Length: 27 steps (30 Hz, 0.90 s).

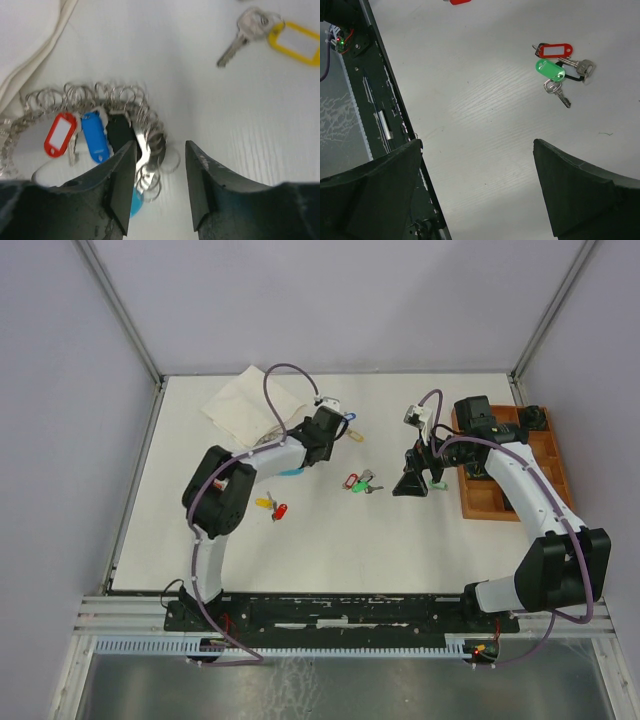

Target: Remove the keys from the keyring

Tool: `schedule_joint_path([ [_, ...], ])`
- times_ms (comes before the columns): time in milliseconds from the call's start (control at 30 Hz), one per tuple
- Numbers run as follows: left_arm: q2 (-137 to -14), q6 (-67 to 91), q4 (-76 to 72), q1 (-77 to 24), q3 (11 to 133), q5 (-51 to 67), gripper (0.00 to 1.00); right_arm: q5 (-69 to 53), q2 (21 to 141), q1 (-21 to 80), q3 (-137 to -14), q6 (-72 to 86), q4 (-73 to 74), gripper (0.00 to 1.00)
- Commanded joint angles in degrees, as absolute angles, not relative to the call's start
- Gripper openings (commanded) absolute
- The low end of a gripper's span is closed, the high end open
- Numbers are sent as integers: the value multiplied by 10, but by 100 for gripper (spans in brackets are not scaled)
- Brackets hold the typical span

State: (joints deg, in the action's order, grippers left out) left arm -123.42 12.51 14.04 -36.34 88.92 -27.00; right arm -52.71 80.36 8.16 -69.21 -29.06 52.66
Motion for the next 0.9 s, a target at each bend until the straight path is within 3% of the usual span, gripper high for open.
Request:
schedule_joint_path([
  [0, -1114, 65, 46, -362, 788, -209, 54, -544, 805, 85, -718, -304, 529, 100],
  [333, -1068, 131, 12, -301, 685, -123, 53, -547, 805, 85, -717, -304, 530, 100],
  [467, -1078, 169, 3, -272, 691, -98, 47, -546, 808, 86, -718, -305, 532, 100],
  [867, -1093, 216, -17, -254, 681, 3, 43, -547, 808, 86, -719, -307, 533, 100],
])
